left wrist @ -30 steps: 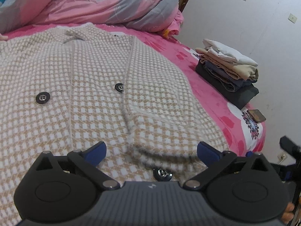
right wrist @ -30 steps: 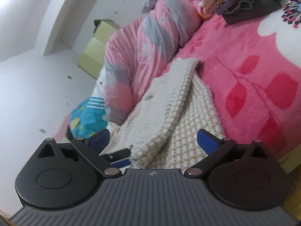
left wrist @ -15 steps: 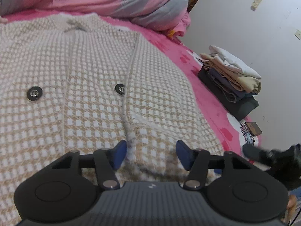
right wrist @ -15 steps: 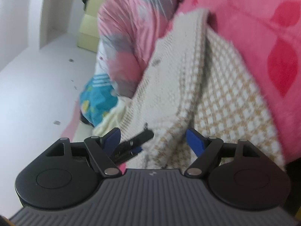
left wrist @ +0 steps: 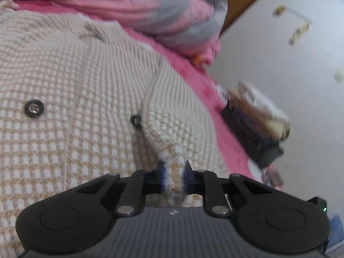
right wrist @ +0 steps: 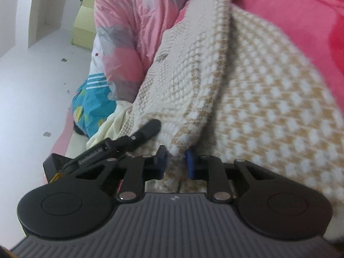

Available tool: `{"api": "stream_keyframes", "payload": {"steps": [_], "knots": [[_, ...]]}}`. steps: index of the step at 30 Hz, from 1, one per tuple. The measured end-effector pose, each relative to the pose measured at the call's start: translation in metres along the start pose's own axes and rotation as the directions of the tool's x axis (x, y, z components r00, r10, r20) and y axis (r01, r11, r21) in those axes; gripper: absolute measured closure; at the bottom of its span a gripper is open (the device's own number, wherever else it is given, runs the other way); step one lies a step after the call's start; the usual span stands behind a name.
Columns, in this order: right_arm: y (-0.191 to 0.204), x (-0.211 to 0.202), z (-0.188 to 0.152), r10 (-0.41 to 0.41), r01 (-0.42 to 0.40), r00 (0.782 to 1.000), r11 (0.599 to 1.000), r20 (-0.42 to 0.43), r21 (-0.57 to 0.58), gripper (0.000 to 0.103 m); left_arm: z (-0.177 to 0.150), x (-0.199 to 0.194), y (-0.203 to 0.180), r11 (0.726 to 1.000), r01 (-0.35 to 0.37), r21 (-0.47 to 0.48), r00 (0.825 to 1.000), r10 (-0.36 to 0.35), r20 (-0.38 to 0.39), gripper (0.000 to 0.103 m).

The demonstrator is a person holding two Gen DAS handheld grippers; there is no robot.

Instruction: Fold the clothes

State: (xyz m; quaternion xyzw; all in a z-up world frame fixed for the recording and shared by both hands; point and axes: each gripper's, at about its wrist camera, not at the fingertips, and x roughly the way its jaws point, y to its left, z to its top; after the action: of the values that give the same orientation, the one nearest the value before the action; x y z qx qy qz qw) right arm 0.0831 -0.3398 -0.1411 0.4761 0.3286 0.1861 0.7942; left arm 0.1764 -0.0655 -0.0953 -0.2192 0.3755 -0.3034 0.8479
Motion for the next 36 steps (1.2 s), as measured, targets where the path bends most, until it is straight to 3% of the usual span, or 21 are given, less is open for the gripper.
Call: {"api": "stream_keyframes", "payload": {"steps": [3, 6, 10, 13, 20, 25, 30, 32, 36], "knots": [[0.022, 0.006, 0.005, 0.016, -0.017, 1.000, 0.996, -0.011, -0.087, 0.090, -0.002, -0.018, -0.002, 1.000, -0.025, -0.010, 0.997, 0.025, 0.070, 0.089], [0.045, 0.009, 0.001, 0.033, -0.041, 0.998, 0.978, -0.044, -0.203, 0.090, -0.007, -0.036, 0.002, 0.998, -0.050, -0.033, 0.995, 0.052, 0.086, 0.089], [0.040, 0.006, -0.013, 0.042, -0.068, 0.992, 0.971, -0.117, -0.229, 0.090, -0.028, -0.053, 0.006, 0.996, -0.079, -0.032, 0.996, 0.081, 0.040, 0.089], [0.026, -0.003, -0.023, 0.008, -0.036, 0.991, 0.978, -0.136, -0.205, 0.091, -0.045, -0.057, 0.002, 0.997, -0.081, -0.005, 0.997, 0.081, 0.007, 0.090], [0.032, -0.052, -0.003, -0.050, 0.033, 0.997, 0.954, -0.050, -0.298, 0.091, -0.053, -0.041, -0.029, 0.998, 0.022, 0.052, 0.999, -0.020, -0.036, 0.090], [0.028, -0.063, 0.009, -0.138, 0.108, 0.989, 0.929, -0.061, -0.354, 0.091, -0.061, -0.020, -0.040, 0.997, 0.052, 0.052, 0.994, -0.047, -0.097, 0.090], [0.021, -0.075, 0.009, -0.170, 0.143, 0.984, 0.923, -0.045, -0.358, 0.091, -0.070, -0.011, -0.047, 0.993, 0.087, 0.085, 0.987, -0.074, -0.139, 0.090], [0.015, -0.079, 0.008, -0.187, 0.161, 0.981, 0.924, -0.042, -0.347, 0.091, -0.071, -0.007, -0.047, 0.992, 0.109, 0.056, 0.983, -0.100, -0.152, 0.090], [0.041, -0.092, 0.005, -0.196, 0.187, 0.980, 0.875, 0.026, -0.446, 0.091, -0.064, -0.012, -0.055, 0.983, 0.175, 0.055, 0.978, -0.167, -0.121, 0.090]]}}
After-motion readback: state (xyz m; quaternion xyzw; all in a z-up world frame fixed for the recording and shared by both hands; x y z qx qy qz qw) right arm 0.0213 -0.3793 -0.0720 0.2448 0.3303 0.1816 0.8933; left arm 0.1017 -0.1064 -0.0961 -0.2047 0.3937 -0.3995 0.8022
